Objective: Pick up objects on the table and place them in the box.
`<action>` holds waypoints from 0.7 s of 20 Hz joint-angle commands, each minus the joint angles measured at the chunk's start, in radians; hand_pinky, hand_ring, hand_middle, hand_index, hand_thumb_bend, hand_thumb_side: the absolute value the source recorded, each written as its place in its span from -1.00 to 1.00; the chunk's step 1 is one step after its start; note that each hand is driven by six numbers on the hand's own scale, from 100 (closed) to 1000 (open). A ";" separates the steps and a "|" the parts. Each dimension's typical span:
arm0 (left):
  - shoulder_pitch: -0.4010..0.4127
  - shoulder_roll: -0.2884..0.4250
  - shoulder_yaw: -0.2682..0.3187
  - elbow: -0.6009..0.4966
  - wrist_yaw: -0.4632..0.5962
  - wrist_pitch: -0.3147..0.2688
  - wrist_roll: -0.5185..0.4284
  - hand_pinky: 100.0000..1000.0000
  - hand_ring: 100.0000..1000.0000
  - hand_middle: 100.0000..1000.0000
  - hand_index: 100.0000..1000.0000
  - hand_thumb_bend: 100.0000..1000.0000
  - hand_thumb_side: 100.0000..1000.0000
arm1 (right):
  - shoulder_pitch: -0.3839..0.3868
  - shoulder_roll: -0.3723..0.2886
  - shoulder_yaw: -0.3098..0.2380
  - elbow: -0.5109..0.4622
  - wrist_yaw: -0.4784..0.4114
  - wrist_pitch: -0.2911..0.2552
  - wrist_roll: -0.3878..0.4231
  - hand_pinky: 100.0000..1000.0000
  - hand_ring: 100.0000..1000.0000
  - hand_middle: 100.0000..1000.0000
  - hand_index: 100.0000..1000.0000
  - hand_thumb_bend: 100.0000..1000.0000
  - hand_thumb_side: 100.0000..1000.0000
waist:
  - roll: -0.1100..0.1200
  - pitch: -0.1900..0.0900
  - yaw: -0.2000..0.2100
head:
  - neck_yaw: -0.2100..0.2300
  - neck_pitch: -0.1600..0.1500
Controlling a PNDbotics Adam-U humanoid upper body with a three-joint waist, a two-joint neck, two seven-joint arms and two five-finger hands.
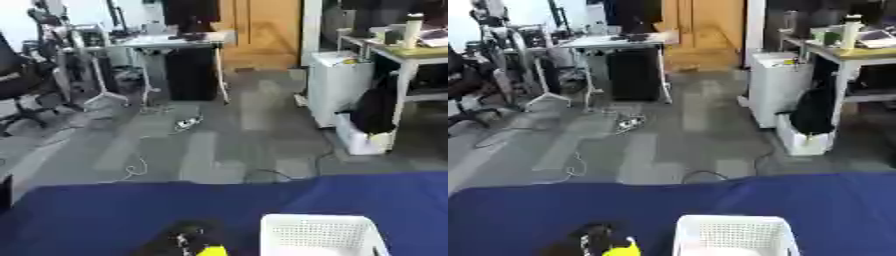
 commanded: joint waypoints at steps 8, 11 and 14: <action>-0.012 0.016 0.006 -0.002 0.047 -0.006 0.004 1.00 1.00 0.86 0.74 0.92 0.77 | -0.002 0.005 -0.003 -0.017 0.003 -0.005 0.010 0.36 -0.11 0.11 0.85 0.59 0.41 | -0.007 -0.011 0.000 | 0.008 0.013; -0.012 0.015 0.006 0.000 0.052 -0.006 0.007 1.00 1.00 0.85 0.74 0.93 0.76 | -0.001 0.003 -0.003 -0.017 0.001 -0.004 0.010 0.36 -0.11 0.11 0.85 0.59 0.41 | -0.007 -0.013 -0.001 | 0.007 0.075; -0.012 0.016 0.007 0.007 0.065 -0.009 0.022 1.00 0.90 0.80 0.76 0.98 0.76 | 0.001 0.002 -0.004 -0.017 0.000 -0.002 0.010 0.36 -0.11 0.11 0.85 0.59 0.41 | -0.006 -0.015 -0.002 | -0.001 0.183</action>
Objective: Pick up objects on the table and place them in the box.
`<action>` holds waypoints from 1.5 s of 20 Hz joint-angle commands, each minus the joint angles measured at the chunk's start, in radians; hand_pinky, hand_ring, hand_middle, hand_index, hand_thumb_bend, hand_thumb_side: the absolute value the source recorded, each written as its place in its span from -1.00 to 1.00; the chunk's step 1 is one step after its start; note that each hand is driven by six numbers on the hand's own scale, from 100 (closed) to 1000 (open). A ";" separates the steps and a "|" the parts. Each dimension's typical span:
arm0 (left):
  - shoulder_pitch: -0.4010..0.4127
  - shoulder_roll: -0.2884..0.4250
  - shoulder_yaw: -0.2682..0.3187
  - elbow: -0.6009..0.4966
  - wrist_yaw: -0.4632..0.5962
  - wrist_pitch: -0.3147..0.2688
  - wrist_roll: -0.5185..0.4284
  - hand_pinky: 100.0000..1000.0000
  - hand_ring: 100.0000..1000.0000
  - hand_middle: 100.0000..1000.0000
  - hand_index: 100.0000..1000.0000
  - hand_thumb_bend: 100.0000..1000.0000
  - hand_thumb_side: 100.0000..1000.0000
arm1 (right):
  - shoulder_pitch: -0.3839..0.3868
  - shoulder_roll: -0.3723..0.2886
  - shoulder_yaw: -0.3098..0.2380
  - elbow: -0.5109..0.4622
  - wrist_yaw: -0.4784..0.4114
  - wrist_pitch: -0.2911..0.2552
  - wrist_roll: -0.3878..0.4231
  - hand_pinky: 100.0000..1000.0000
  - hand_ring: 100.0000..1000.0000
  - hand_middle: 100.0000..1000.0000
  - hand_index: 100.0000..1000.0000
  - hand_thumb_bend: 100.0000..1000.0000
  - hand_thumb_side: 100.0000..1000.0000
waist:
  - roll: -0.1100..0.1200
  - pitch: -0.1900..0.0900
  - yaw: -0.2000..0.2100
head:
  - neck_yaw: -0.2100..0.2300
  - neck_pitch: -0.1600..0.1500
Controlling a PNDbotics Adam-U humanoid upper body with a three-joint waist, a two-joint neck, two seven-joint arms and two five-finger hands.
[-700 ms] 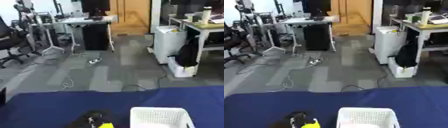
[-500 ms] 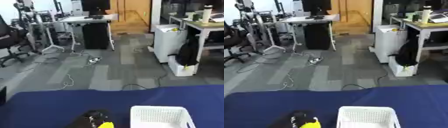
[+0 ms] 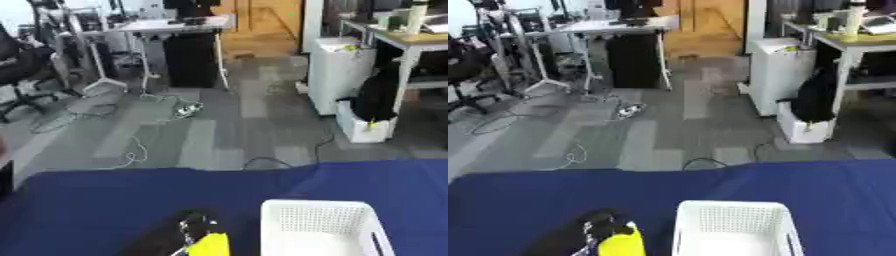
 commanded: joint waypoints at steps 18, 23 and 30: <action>-0.075 0.106 -0.010 0.146 0.020 -0.098 0.159 0.95 0.74 0.66 0.63 0.95 0.81 | -0.007 -0.009 0.004 -0.017 0.007 -0.004 0.018 0.36 -0.11 0.11 0.86 0.59 0.40 | 0.016 -0.001 -0.025 | 0.013 0.214; -0.112 0.120 -0.011 0.125 0.040 -0.096 0.174 0.98 0.76 0.67 0.64 0.95 0.85 | -0.009 -0.018 0.002 -0.017 0.003 0.009 0.014 0.37 -0.11 0.11 0.86 0.58 0.40 | 0.024 -0.009 -0.023 | 0.009 0.216; -0.155 0.139 -0.017 0.171 0.041 -0.142 0.195 1.00 0.75 0.69 0.64 0.96 0.85 | -0.012 -0.027 -0.006 -0.017 0.000 0.031 0.004 0.37 -0.11 0.11 0.86 0.58 0.41 | 0.034 -0.020 -0.028 | 0.021 0.171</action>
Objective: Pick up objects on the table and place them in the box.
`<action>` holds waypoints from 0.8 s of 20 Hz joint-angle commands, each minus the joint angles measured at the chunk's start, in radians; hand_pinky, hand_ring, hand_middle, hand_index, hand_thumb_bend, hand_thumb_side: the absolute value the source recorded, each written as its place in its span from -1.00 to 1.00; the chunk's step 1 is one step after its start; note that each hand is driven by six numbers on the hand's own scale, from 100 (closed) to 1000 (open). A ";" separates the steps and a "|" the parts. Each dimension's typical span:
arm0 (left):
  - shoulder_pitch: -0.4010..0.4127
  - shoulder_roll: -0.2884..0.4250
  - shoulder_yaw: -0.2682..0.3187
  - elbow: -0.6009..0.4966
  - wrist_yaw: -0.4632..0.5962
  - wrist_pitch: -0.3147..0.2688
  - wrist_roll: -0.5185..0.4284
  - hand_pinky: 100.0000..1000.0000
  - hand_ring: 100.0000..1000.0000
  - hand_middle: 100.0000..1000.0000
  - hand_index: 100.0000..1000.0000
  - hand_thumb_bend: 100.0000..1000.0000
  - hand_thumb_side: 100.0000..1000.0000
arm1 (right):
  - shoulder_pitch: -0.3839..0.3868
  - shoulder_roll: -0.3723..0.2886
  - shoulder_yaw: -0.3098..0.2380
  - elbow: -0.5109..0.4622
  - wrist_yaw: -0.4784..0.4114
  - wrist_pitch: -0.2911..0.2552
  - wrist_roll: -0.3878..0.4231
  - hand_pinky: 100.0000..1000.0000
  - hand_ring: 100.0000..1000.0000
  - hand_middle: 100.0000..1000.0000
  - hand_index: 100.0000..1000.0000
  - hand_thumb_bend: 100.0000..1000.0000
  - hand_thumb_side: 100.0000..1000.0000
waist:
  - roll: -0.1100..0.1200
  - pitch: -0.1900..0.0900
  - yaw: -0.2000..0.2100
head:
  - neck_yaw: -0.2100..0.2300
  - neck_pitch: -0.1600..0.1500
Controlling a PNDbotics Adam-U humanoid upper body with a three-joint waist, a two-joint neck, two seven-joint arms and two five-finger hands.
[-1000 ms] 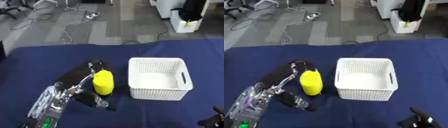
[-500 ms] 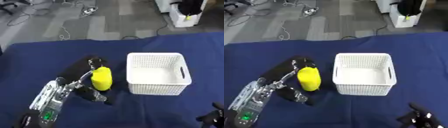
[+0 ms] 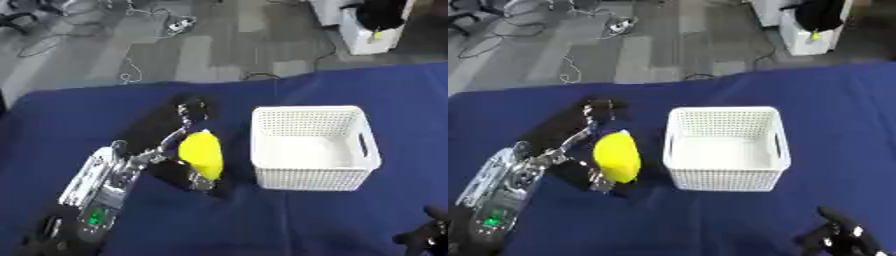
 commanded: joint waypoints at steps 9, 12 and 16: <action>-0.034 0.046 -0.005 0.109 -0.008 -0.053 0.043 0.97 0.74 0.68 0.64 0.97 0.83 | -0.012 -0.005 -0.009 -0.017 0.005 0.026 -0.004 0.37 -0.11 0.12 0.86 0.57 0.42 | 0.000 -0.020 -0.010 | 0.016 -0.014; -0.036 0.047 -0.007 0.124 -0.015 -0.056 0.033 1.00 0.76 0.72 0.66 0.98 0.82 | -0.011 -0.003 -0.009 -0.017 0.008 0.027 -0.003 0.38 -0.11 0.12 0.86 0.57 0.42 | -0.002 -0.020 -0.010 | 0.017 -0.009; -0.038 0.045 -0.009 0.136 -0.018 -0.058 -0.005 0.99 0.77 0.72 0.66 0.97 0.82 | -0.008 -0.001 -0.009 -0.017 0.010 0.026 0.000 0.38 -0.11 0.12 0.87 0.57 0.42 | -0.005 -0.021 -0.010 | 0.019 -0.004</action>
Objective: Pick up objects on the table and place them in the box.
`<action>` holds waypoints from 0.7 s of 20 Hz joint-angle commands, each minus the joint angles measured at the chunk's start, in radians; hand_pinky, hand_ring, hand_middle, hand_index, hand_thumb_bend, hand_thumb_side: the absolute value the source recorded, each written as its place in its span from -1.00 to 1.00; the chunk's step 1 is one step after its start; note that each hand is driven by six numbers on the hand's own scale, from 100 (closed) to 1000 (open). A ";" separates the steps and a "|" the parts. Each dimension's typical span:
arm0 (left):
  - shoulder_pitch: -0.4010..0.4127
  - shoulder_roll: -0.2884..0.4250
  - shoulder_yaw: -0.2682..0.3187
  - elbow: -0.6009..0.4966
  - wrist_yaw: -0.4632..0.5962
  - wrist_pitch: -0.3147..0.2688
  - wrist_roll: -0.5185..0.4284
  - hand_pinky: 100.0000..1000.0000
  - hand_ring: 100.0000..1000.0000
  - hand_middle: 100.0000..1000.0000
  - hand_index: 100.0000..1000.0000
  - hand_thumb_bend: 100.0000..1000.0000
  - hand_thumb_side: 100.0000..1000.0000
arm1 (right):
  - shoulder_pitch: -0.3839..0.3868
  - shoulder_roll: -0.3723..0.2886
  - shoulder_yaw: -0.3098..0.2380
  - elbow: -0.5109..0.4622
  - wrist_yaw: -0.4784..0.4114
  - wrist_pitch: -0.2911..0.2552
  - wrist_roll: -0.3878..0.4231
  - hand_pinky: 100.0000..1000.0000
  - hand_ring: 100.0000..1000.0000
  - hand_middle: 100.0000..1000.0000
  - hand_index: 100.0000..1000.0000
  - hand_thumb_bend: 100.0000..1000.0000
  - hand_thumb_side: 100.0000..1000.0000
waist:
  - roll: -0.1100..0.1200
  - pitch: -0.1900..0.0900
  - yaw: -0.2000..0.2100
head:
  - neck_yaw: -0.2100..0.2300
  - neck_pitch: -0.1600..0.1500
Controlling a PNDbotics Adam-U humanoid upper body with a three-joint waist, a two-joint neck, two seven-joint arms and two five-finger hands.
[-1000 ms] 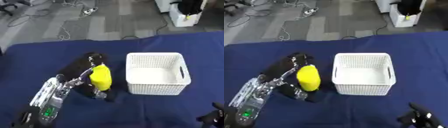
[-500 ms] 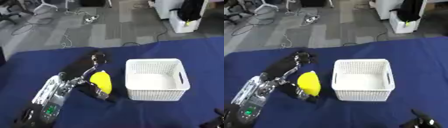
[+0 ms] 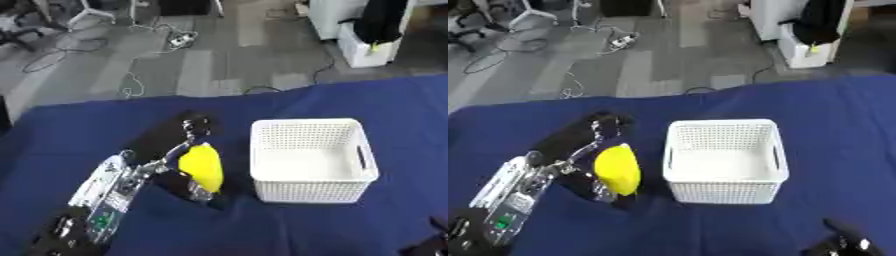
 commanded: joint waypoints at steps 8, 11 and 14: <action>-0.011 0.024 0.003 0.001 0.015 0.009 -0.056 0.97 0.77 0.72 0.67 0.97 0.83 | 0.003 0.008 -0.001 -0.017 0.010 -0.008 0.008 0.38 -0.11 0.12 0.87 0.58 0.40 | -0.015 -0.015 0.002 | 0.012 0.008; -0.008 0.023 0.003 0.003 0.018 0.010 -0.068 0.96 0.77 0.72 0.67 0.97 0.82 | 0.006 0.013 0.000 -0.017 0.013 -0.012 0.012 0.38 -0.11 0.12 0.87 0.58 0.40 | -0.019 -0.013 0.002 | 0.012 0.011; -0.004 0.022 0.002 0.007 0.019 0.010 -0.077 0.96 0.77 0.72 0.67 0.97 0.81 | 0.007 0.016 0.001 -0.017 0.015 -0.016 0.016 0.38 -0.11 0.12 0.87 0.58 0.40 | -0.022 -0.011 0.002 | 0.013 0.013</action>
